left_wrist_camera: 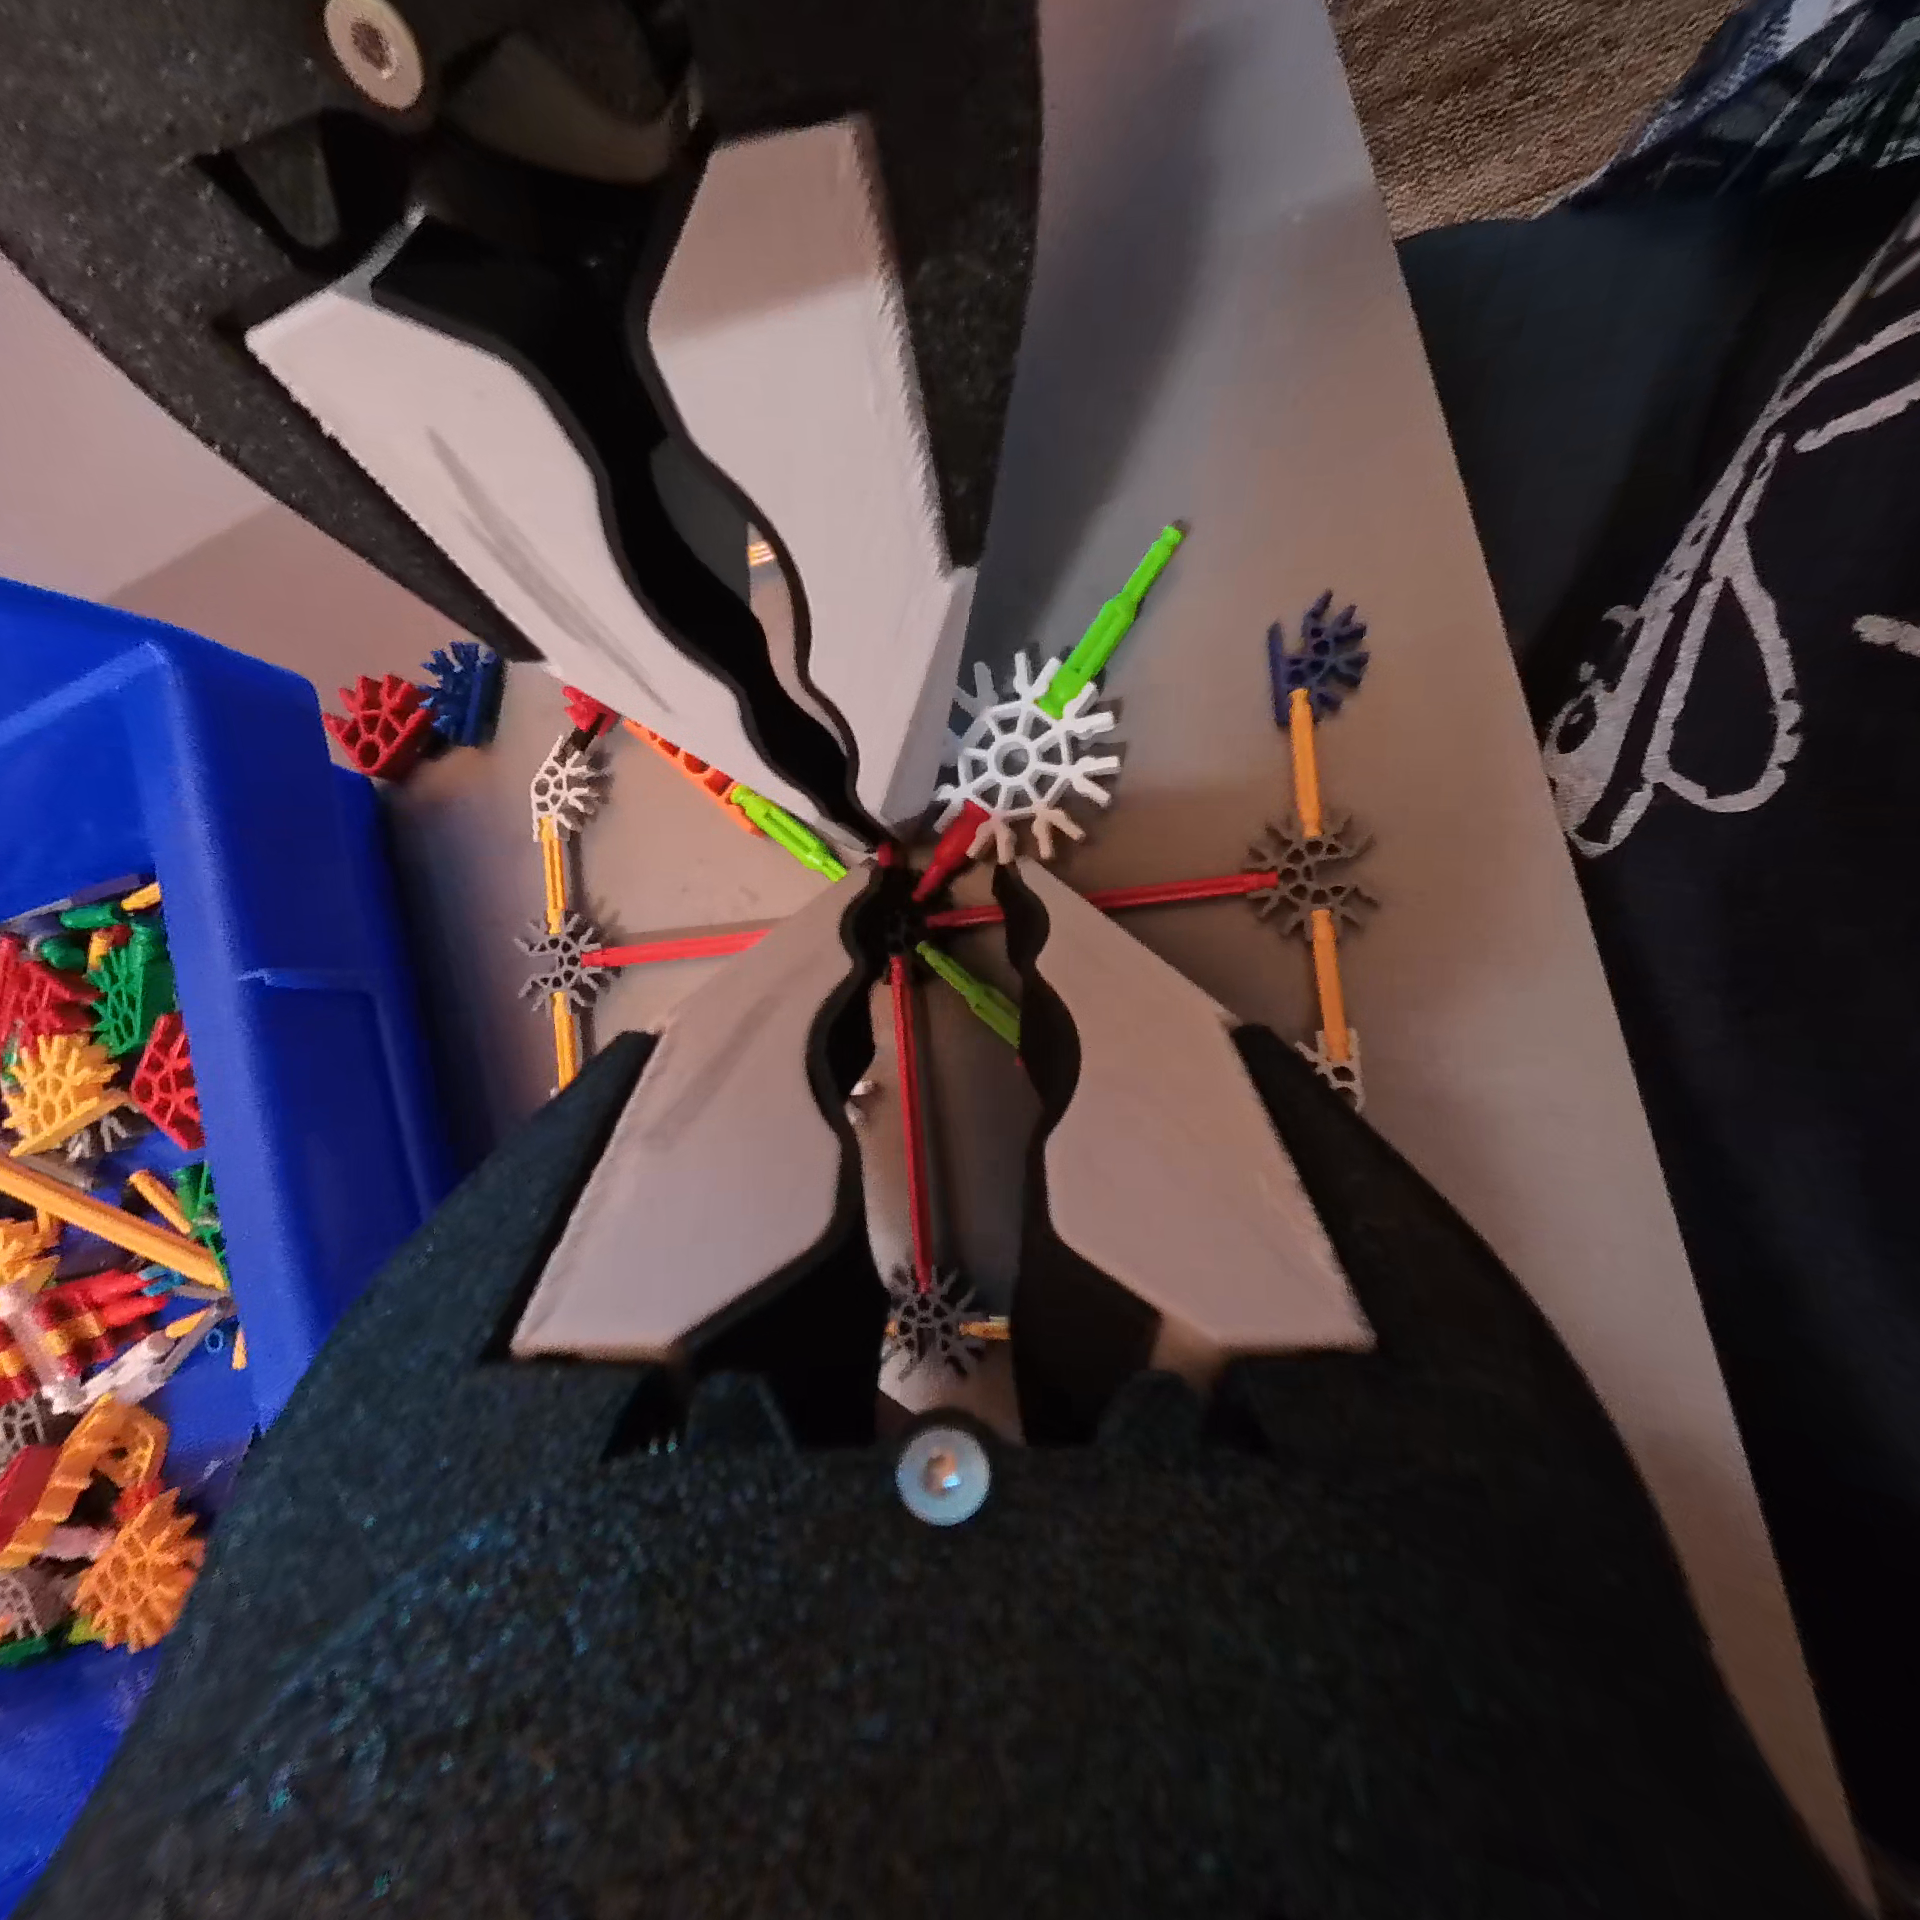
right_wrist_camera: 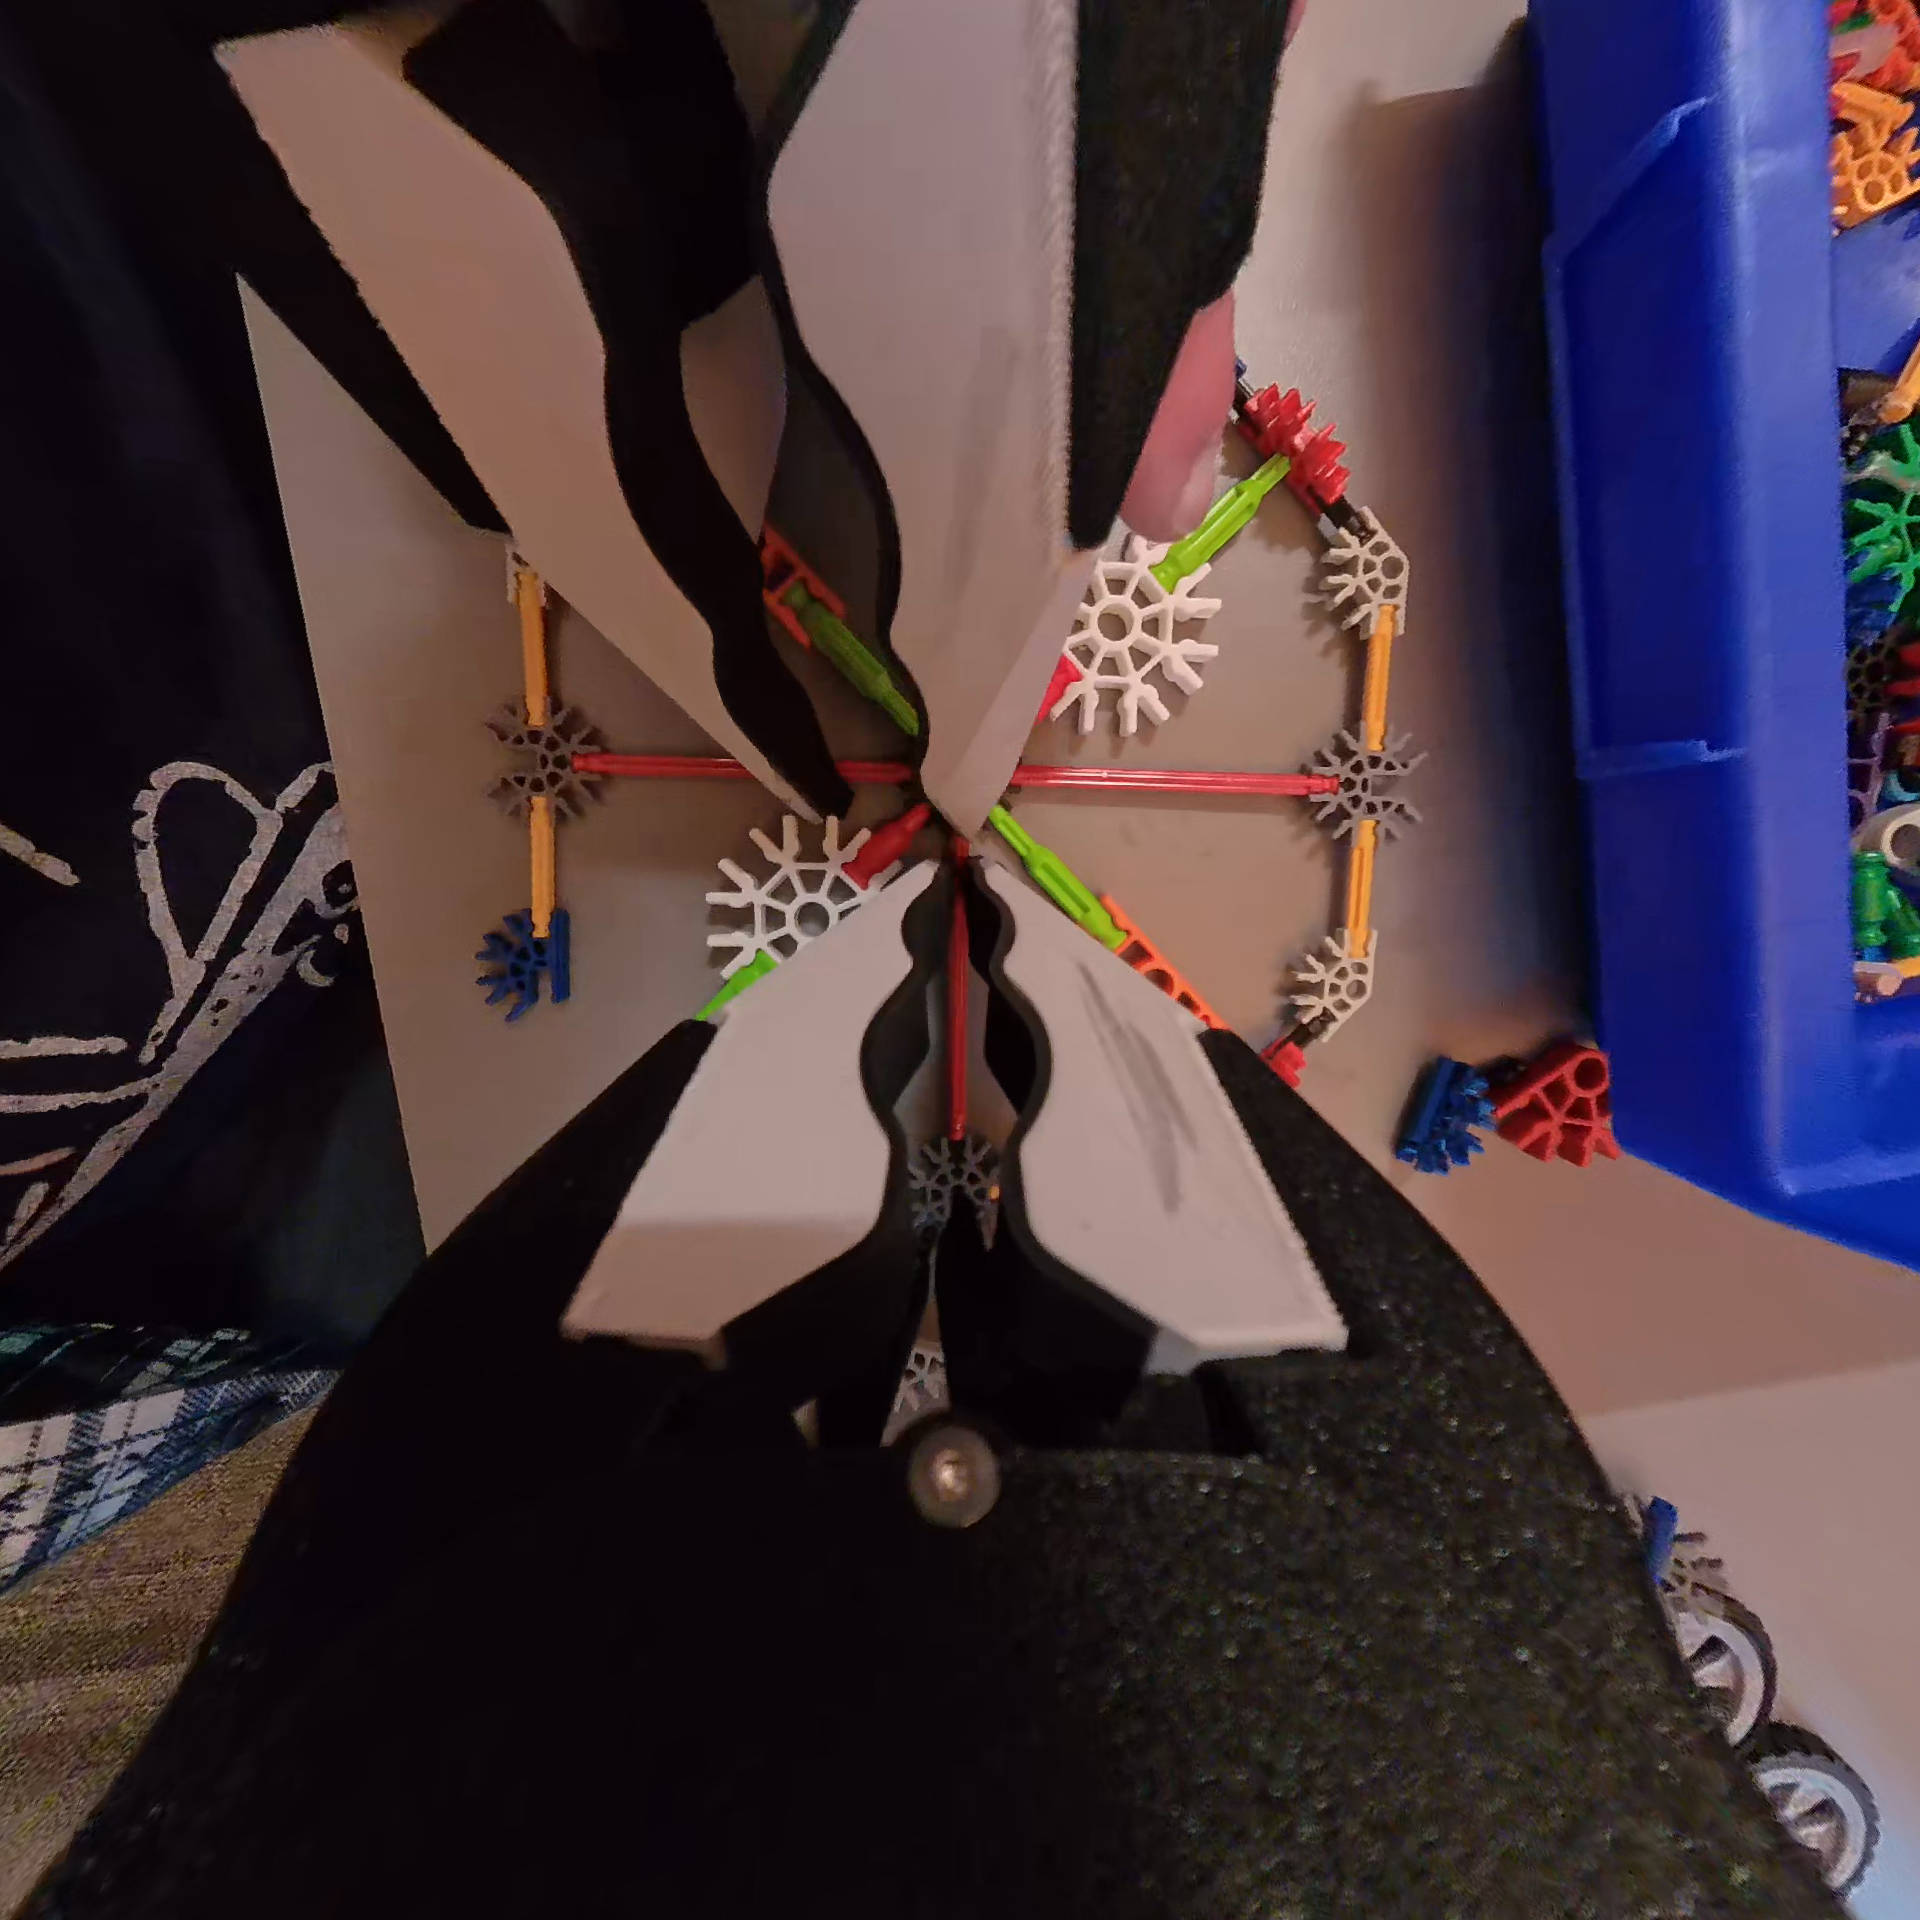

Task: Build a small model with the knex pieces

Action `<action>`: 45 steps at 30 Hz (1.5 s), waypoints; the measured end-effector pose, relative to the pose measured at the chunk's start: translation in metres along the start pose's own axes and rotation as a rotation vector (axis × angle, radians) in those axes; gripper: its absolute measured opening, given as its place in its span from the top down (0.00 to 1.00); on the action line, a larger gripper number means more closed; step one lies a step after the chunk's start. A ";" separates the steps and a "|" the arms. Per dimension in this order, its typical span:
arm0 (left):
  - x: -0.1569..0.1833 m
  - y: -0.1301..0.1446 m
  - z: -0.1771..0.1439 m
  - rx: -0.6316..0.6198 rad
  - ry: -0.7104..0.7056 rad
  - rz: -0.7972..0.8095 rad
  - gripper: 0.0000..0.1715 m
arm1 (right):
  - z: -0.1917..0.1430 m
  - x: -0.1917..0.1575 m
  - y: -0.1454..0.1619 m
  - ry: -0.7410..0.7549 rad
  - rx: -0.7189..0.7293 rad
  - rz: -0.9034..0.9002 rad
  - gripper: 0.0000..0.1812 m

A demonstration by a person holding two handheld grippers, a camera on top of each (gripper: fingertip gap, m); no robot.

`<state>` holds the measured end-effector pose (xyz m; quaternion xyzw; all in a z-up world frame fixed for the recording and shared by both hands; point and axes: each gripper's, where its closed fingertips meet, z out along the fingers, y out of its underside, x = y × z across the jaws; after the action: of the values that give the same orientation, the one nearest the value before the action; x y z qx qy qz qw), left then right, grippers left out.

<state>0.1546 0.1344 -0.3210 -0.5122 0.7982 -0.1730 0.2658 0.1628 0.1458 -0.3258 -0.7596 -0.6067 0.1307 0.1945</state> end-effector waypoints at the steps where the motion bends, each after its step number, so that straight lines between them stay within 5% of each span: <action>1: 0.000 0.000 0.000 -0.001 0.005 -0.003 0.88 | 0.000 0.000 0.000 -0.002 0.003 0.000 0.99; 17: 0.002 -0.001 0.000 -0.014 -0.025 0.098 0.90 | 0.000 0.000 0.000 0.007 0.021 -0.002 0.99; 45: 0.003 0.000 0.003 0.064 0.070 -0.172 0.90 | 0.000 0.001 0.000 0.012 0.022 -0.003 0.99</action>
<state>0.1552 0.1320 -0.3240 -0.5635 0.7543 -0.2384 0.2380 0.1635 0.1467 -0.3257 -0.7573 -0.6051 0.1326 0.2069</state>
